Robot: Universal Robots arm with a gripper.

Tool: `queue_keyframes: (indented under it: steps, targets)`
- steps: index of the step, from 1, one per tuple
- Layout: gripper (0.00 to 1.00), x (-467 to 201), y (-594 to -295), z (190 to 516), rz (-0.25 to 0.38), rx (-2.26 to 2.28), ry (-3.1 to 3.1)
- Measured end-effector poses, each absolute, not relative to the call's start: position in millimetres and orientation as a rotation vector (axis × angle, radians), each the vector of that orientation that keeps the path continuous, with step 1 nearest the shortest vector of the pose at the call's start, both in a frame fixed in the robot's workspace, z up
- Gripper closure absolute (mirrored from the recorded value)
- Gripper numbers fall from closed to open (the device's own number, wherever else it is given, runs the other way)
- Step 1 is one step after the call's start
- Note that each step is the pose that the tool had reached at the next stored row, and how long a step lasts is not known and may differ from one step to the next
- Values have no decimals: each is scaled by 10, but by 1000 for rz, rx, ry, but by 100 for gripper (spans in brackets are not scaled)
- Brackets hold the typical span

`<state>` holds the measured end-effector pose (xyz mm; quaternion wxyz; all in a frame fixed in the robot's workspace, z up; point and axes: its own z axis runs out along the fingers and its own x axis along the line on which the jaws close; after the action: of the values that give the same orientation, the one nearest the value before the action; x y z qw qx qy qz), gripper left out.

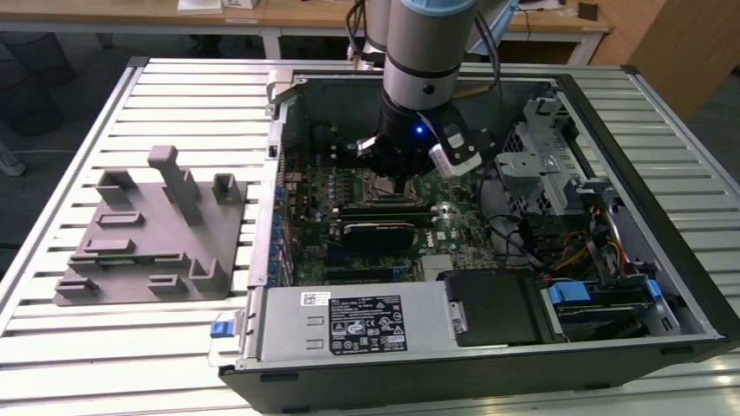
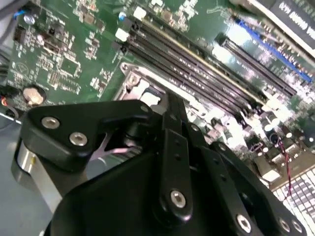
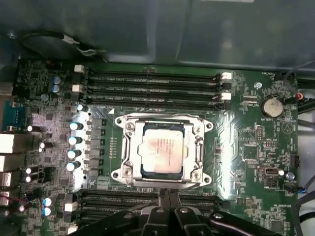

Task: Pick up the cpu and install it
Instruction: 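Install the second cpu locking lever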

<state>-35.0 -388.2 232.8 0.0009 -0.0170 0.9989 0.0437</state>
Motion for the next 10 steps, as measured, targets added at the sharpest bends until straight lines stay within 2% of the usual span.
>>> queue_keyframes:
  steps: [10]
  targets:
    - [89,-465,-3893,2309,141,-53,3136]
